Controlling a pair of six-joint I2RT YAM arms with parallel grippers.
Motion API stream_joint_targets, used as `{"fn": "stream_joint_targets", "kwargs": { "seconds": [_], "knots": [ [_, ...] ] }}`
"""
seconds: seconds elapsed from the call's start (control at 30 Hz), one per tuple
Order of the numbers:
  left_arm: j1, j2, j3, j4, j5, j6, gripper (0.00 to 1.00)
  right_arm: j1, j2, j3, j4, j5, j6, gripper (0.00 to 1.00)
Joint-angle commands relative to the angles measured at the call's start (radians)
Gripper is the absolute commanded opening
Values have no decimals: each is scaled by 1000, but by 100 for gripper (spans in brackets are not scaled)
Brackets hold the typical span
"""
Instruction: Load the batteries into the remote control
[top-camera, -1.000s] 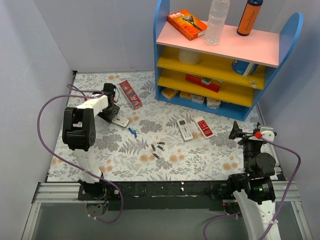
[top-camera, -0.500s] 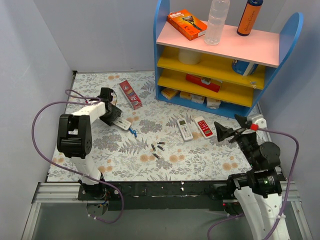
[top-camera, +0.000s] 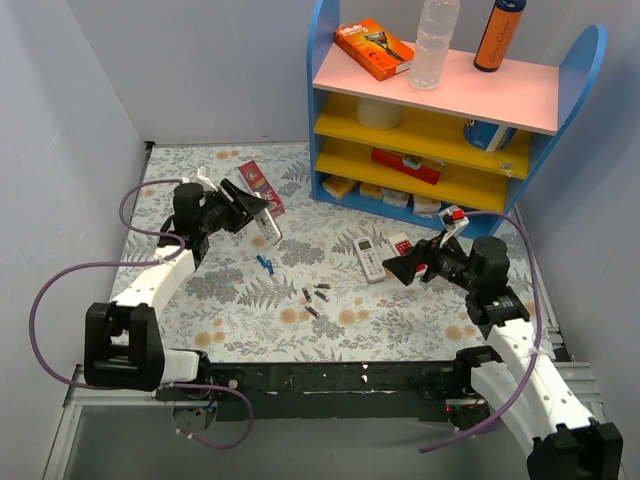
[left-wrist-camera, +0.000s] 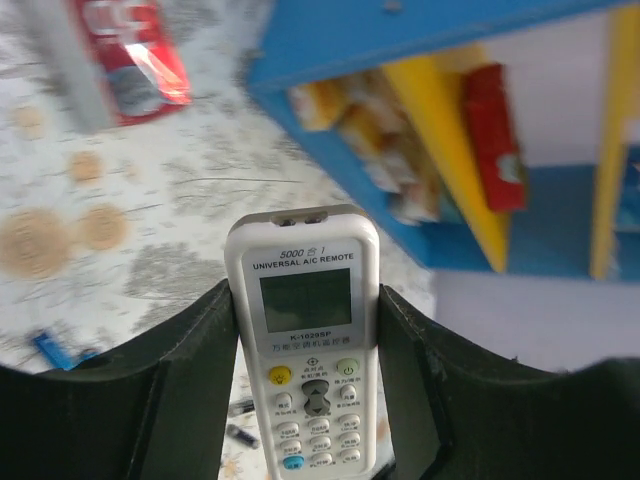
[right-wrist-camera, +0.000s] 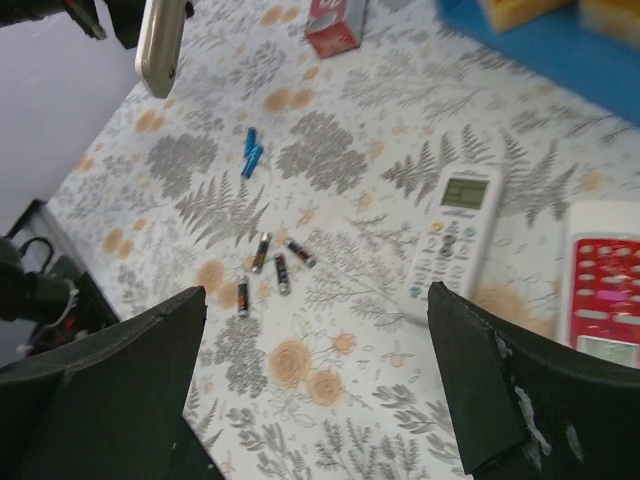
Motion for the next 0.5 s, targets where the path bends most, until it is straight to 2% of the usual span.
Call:
{"fn": "stream_joint_targets", "kwargs": {
  "seconds": [0.0,0.07,0.23,0.27,0.47],
  "knots": [
    [-10,-103,-119,411,295,-81,0,76,85,-96,346,-107,271,98],
    [-27,-128,-193,587,343,-145,0,152,135,-113,483,-74,323,98],
    [-88,-137,-256,835,389,-222,0,291,252,-123,740,-38,461,98],
    [-113,-137,-266,863,390,-234,0,320,293,-122,836,-41,478,98],
    [-203,-157,-270,911,358,-239,0,415,422,-48,1009,-35,514,98]
  ]
}}
